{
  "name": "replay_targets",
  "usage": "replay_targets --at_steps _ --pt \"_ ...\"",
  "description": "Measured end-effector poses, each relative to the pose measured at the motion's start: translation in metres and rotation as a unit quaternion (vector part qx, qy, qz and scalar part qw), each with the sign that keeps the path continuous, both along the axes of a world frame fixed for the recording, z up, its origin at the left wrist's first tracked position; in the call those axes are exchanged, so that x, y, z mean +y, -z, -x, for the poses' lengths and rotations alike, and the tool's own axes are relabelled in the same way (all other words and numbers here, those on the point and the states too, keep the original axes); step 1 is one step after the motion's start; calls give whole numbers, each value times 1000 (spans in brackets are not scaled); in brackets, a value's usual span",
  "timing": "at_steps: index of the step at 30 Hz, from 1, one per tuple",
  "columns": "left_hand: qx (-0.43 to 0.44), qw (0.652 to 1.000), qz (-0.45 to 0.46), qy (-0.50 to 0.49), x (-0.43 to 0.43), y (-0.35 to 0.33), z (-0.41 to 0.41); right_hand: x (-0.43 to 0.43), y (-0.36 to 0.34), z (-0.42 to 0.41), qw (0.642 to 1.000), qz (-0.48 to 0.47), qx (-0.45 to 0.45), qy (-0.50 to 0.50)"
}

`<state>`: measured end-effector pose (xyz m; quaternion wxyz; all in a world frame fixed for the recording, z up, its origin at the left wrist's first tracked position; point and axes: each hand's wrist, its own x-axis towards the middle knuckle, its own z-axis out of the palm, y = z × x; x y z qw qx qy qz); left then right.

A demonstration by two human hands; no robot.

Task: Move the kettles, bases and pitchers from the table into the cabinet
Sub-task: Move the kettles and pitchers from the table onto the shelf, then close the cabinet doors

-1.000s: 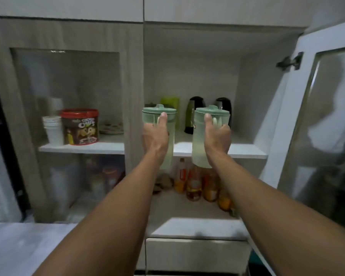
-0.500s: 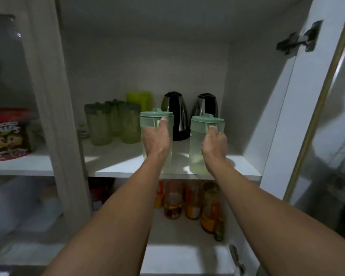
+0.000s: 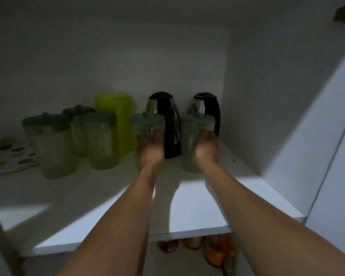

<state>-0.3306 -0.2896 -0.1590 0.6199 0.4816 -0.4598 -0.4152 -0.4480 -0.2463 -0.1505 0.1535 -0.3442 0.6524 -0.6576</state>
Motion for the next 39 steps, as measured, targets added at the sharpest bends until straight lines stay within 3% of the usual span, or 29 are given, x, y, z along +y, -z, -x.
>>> replay_targets --at_steps 7,11,20,30,39 --pt "-3 1000 25 10 -39 2 2 -37 0 5 999 6 -38 -25" --pt "-13 999 -7 29 -31 1 -6 -38 0 8 996 -24 -53 -62" --pt "-256 959 -118 31 26 29 -22 42 2 11 991 -124 -7 -49" --pt "-377 925 -43 4 173 36 -28 181 45 -7 973 -190 90 -92" --pt "-386 922 32 30 257 13 -34 273 20 -19 981 -159 108 -29"
